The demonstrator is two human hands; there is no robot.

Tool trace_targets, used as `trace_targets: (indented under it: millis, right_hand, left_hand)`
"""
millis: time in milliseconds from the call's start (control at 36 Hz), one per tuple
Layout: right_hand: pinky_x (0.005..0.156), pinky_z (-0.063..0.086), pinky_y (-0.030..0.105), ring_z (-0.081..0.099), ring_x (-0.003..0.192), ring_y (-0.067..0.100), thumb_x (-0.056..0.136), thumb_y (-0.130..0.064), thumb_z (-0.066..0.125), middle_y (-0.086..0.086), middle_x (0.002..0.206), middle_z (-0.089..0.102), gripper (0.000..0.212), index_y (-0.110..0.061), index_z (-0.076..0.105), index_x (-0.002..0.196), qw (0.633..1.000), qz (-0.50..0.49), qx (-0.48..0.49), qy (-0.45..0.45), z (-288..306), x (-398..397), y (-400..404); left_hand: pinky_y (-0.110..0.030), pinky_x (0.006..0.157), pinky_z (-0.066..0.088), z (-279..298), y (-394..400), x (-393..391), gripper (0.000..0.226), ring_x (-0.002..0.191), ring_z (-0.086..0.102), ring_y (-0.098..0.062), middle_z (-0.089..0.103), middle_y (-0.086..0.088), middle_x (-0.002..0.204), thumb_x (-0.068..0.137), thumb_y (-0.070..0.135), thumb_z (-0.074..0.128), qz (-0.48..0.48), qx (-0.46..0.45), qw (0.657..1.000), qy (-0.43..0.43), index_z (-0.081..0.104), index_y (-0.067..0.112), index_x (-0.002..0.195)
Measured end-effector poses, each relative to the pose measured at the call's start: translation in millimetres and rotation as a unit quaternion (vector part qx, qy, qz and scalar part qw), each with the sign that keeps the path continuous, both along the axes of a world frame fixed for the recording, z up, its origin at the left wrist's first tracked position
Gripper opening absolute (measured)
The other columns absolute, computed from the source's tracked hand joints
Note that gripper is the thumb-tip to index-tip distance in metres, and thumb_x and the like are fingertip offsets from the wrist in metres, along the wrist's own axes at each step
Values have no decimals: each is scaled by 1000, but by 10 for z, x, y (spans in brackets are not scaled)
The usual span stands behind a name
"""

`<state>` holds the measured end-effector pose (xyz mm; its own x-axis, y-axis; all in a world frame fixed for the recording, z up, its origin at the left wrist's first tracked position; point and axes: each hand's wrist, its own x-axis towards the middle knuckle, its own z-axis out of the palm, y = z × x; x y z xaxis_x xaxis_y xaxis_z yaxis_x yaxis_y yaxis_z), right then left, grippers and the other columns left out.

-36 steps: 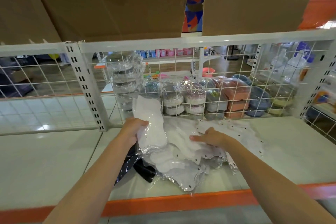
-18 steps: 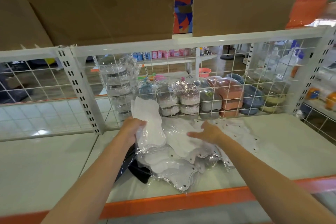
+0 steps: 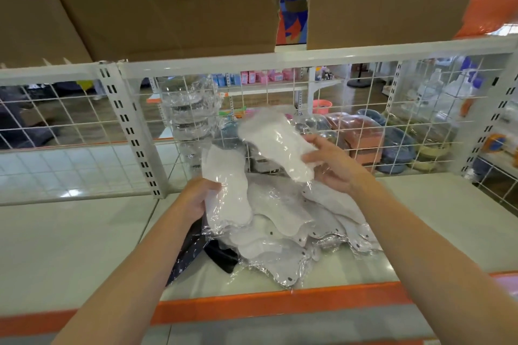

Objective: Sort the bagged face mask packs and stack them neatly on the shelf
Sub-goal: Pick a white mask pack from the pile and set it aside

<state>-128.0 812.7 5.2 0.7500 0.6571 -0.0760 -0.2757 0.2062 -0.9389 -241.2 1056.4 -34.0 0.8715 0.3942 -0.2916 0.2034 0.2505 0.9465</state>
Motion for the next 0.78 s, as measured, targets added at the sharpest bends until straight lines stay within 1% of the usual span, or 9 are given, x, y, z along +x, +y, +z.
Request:
trace_targets:
  millis: [56,111,194,250,333,500,639,722,778]
  right_hand:
    - [63,54,22,59,78,13,82,10,56,-6,106,59,35,-20,58,101,970,155,-156,-105,120,-102,74]
    - [65,51,19,55,79,9,85,2,60,-13,111,53,36,-21,54,111,866,249,-359,-241,118,-166,224]
    - [71,49,27,54,89,16,80,-7,68,-5,103,52,48,-17,46,121,724,188,-515,-419,35,-191,515]
    - [59,39,22,49,78,14,81,-5,66,-7,82,47,49,-12,42,122,735,113,-490,-456,-9,-231,672]
    - [65,41,26,50,80,18,83,-4,63,-5,79,46,44,-9,41,121,775,42,-419,-470,-62,-282,859]
    - [74,43,25,51,88,17,93,-24,58,-3,93,51,38,-11,41,124,897,-80,-304,-311,-185,-317,1033]
    - [81,41,32,54,106,31,94,-39,52,17,118,56,39,-3,53,109,773,-100,-546,-308,-654,-130,720]
    - [100,41,39,46,122,34,79,-66,56,17,133,48,83,-5,41,133,686,-48,-683,-246,-932,-227,494]
    - [100,41,38,46,123,33,73,-70,59,15,134,48,93,-5,37,136,684,-57,-689,-231,-1005,-282,406]
  left_hand:
    - [-31,59,50,42,-32,-63,15,68,63,-24,67,-22,89,76,8,72,-51,-15,999,-3,68,3,90]
    - [-34,66,51,24,-6,-47,20,80,64,-28,66,-23,103,83,2,61,-79,21,995,55,63,0,104]
    - [-39,84,53,-20,47,-27,38,98,62,-32,60,-23,122,89,-3,50,-141,34,986,85,52,-4,126]
    - [-35,81,55,-21,41,-53,32,99,63,-29,63,-18,119,95,12,48,-171,7,983,66,53,1,125]
    - [-36,88,54,-12,40,-117,38,109,62,-27,62,-12,123,90,34,54,-215,-4,976,38,55,13,122]
    - [-31,75,55,-91,191,-173,39,90,66,-20,68,-8,108,82,-2,66,-212,110,971,27,57,8,119]
    - [-33,72,52,-189,417,-168,27,85,65,-22,67,-11,104,85,-3,61,-122,82,989,21,60,5,111]
    - [-37,70,51,-256,531,-190,29,86,64,-25,67,-12,101,86,-7,57,-74,27,997,21,58,6,112]
    - [-38,70,51,-280,563,-210,29,87,63,-28,66,-13,101,87,-8,54,-70,1,997,19,56,4,113]
